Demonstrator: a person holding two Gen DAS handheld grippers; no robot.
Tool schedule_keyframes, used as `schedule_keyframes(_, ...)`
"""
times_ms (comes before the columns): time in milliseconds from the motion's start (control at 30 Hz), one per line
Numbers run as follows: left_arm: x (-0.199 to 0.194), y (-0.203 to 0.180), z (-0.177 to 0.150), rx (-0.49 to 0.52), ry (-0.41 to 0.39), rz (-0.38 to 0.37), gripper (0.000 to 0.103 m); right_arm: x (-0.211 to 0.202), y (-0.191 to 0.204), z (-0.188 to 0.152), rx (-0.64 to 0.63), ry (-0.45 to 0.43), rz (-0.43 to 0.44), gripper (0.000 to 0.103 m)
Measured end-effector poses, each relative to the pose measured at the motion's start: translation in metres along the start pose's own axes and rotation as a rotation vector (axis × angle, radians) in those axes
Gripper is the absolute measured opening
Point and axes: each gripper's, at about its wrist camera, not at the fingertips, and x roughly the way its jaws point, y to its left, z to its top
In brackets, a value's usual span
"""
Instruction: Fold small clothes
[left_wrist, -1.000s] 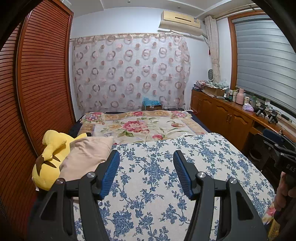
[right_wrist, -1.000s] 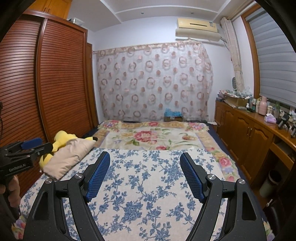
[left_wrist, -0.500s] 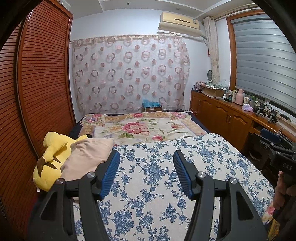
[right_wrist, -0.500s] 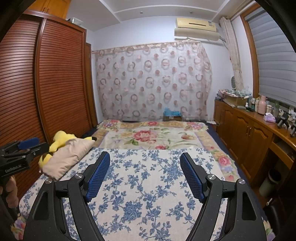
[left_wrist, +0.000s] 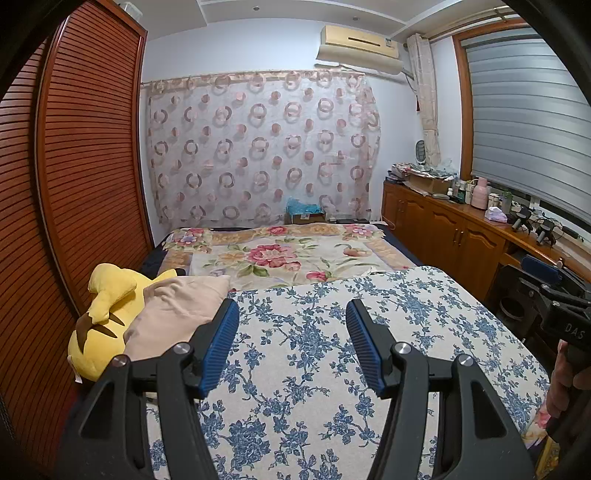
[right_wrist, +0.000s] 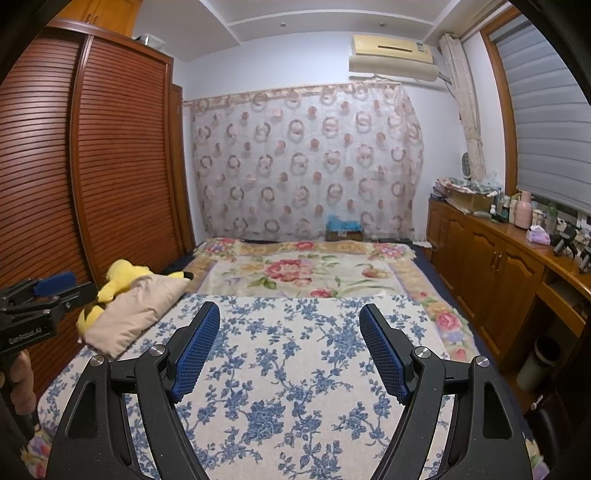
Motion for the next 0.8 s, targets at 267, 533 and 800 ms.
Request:
schedule_keyframes(267, 0.0, 0.0002, -0.0012, 0.0, 0.0, 0.0, 0.06, 0.0017, 0.0001, 0.0002, 0.0, 0.001, 0.0, 0.08)
schedule_keyframes(533, 0.0, 0.0001, -0.0014, 0.0, -0.002, 0.001, 0.06, 0.0014, 0.0001, 0.0005, 0.0, 0.0, 0.0, 0.08)
schedule_keyframes(800, 0.0001, 0.0, -0.0018, 0.0, -0.002, 0.0, 0.06, 0.0015, -0.0001, 0.0006, 0.0, 0.001, 0.0, 0.08)
